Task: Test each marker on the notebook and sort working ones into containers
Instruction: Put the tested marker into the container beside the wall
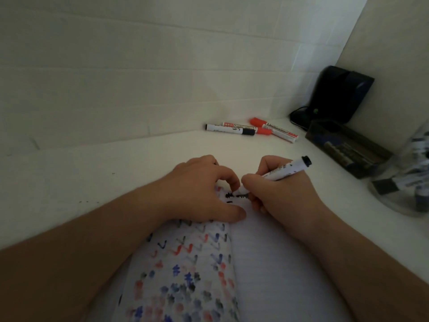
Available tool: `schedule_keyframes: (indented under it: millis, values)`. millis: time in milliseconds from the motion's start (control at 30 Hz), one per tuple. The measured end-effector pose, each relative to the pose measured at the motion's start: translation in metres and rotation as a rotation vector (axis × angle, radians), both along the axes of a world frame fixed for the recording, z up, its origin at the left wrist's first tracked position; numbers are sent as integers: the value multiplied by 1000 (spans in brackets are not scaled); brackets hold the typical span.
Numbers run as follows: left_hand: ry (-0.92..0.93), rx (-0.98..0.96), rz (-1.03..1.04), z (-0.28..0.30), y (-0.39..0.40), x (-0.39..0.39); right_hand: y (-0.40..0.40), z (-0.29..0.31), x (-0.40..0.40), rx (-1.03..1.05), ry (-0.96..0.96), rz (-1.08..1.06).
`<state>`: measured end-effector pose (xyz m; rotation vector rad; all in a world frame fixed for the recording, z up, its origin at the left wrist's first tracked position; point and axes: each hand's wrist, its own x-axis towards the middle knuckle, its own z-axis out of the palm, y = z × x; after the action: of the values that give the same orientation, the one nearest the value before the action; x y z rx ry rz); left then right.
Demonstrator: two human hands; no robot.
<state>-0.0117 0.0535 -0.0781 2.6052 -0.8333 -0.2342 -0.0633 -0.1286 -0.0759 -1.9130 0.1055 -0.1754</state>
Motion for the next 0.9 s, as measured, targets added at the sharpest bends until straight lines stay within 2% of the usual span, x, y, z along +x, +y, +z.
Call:
schedule_keyframes:
  millis: [467, 633, 800, 900]
  values:
    - [-6, -19, -2, -2, 0, 1, 0, -3, 3, -87, -5, 7]
    - [-14, -11, -3, -2, 0, 1, -1, -2, 1, -26, 3, 7]
    - [-7, -14, 3, -2, -1, 1, 1, -6, 4, -127, -8, -4]
    - [-10, -8, -3, -2, -1, 1, 0, -6, 4, -111, -23, -22]
